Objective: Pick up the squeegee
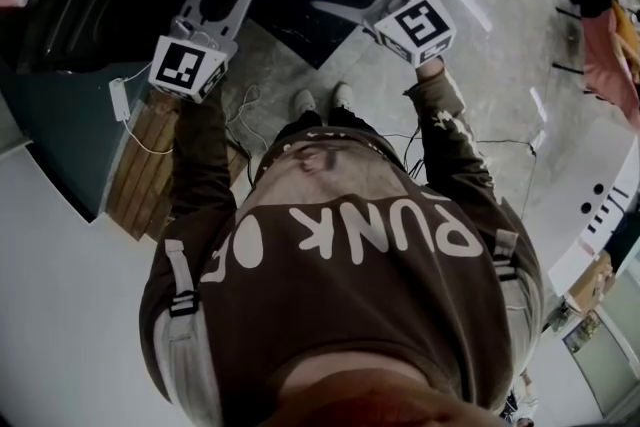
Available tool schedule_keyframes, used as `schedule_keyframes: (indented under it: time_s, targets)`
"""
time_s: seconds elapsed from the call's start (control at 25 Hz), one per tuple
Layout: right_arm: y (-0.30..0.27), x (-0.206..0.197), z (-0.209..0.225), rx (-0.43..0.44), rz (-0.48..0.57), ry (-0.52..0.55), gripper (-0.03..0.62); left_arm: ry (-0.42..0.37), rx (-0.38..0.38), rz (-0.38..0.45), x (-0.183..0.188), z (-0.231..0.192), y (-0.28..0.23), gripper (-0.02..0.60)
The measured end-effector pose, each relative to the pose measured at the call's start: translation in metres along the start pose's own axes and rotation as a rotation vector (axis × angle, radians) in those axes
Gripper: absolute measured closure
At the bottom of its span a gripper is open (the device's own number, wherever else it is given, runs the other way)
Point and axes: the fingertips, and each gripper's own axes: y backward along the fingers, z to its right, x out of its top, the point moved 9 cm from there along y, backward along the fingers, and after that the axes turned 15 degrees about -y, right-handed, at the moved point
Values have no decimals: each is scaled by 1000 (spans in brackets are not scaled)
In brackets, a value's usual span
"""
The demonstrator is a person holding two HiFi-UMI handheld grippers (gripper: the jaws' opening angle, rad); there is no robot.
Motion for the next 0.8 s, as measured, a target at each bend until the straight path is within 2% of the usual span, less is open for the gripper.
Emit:
schedule_keyframes:
  time_s: [0.36,0.8]
  targets:
    - [-24,-24,24,10,-44,-39,0,5,17,-32,-10,-4,-16,580]
    - [-56,-69,41,-31,-143,-94,0,22,13,-50,-23,-5,-16,580]
